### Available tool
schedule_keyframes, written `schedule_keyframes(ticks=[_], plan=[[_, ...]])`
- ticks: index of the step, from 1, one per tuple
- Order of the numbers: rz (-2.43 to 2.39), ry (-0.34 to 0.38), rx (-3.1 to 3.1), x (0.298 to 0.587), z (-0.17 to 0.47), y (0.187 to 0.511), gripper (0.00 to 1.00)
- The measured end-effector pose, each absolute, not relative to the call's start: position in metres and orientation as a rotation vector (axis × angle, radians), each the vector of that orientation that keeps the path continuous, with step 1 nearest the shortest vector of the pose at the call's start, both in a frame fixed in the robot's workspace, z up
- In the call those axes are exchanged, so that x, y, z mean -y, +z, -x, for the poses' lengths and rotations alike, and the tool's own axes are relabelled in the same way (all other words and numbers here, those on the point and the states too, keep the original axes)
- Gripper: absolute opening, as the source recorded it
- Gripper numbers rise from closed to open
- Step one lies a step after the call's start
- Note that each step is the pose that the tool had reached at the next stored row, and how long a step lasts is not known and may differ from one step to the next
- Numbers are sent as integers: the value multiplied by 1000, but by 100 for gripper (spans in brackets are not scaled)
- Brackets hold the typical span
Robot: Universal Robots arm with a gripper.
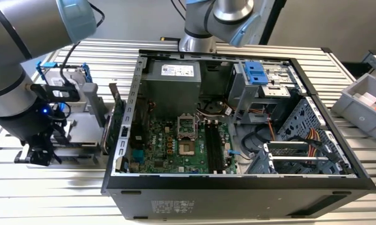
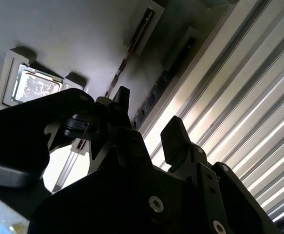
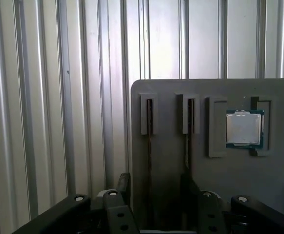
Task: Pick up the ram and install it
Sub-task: 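Pick up the ram and move it above insertion slot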
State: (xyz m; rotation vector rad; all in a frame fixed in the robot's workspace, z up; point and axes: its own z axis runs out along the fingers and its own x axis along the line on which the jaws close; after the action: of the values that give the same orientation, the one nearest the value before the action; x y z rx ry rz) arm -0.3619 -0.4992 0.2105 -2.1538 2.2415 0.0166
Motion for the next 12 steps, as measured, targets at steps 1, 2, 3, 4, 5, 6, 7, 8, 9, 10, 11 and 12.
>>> schedule_keyframes(ticks=[1, 2, 3, 4, 5, 6, 7, 8, 9, 10, 11, 12], plan=[[2154, 17, -2241, 499, 362, 209, 100], [2154, 17, -2241, 499, 362, 207, 100], [2154, 17, -2241, 499, 362, 206, 100], [2154, 17, -2242, 499, 362, 205, 100], [2154, 17, -2242, 500, 362, 204, 100], [2154, 17, -2241, 500, 362, 202, 100], [2154, 17, -2241, 500, 362, 200, 100], [2154, 17, -2241, 501, 362, 199, 100], [2154, 17, -2241, 501, 362, 198, 100], [2154, 17, -2242, 501, 362, 196, 100], [2154, 17, -2242, 501, 362, 195, 100], [2154, 17, -2242, 501, 362, 195, 100]])
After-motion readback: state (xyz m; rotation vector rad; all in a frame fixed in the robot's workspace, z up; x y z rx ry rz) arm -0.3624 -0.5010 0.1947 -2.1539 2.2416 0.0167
